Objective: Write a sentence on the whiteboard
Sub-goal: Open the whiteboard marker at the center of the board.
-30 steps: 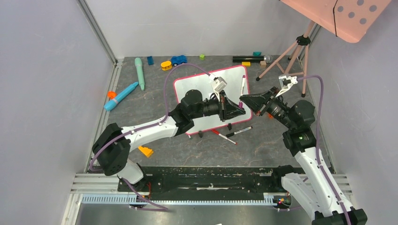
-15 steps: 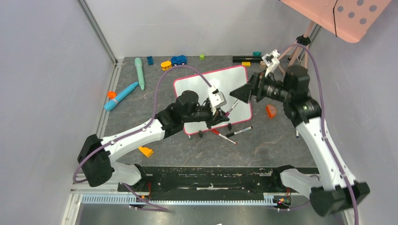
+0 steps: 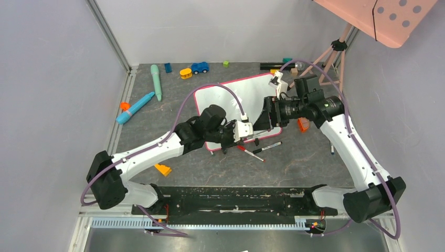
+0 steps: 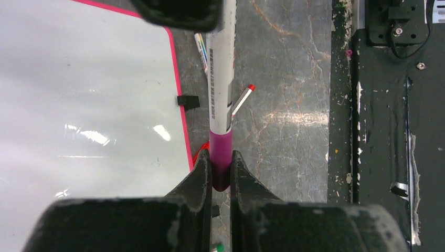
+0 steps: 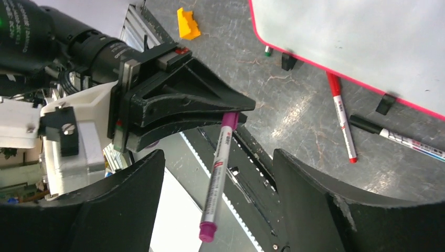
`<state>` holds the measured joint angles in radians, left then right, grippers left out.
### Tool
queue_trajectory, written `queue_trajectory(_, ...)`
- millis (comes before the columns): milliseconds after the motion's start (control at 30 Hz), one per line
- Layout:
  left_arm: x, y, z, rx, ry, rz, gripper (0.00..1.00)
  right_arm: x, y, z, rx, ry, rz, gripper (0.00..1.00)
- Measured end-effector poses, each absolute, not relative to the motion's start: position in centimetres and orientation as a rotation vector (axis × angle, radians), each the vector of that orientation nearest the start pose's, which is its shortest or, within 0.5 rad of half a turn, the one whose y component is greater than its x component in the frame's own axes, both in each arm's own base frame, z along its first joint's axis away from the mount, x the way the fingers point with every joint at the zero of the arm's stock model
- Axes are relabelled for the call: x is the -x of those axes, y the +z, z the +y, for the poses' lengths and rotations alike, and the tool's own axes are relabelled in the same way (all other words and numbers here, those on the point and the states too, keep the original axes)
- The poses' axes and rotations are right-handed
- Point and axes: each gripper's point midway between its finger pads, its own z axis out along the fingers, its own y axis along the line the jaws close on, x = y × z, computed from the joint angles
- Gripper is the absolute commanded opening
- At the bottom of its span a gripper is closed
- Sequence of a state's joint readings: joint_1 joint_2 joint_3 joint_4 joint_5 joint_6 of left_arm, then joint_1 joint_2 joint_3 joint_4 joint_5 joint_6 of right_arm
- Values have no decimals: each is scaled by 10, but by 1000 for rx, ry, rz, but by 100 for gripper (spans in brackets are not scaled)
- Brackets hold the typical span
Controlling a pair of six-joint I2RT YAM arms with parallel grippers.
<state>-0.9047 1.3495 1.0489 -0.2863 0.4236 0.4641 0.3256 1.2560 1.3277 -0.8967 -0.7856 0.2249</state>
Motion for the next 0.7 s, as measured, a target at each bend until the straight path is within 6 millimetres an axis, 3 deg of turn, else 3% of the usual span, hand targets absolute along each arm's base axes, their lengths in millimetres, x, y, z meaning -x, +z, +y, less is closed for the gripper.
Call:
queue_trajectory(200,-200,187,-342,-1577,-705,1544,2,-207,265,220,556,1220,2385,63)
queue_trajectory(333,-201,191,-344,-1572,-706,1534,2,-197,254,222,572,1225,2434,51)
queue_trajectory(433,-200,193,-346,-1571,-709,1526,2,-195,250,223,578,1218,2450,33)
queue_trajectory(533,-197,193,-347,-1576,-714,1524,2,-196,248,223,575,1210,2457,0)
queue_trajectory(700,-197,191,-347,-1560,-707,1554,2,-199,242,220,557,1174,2480,0)
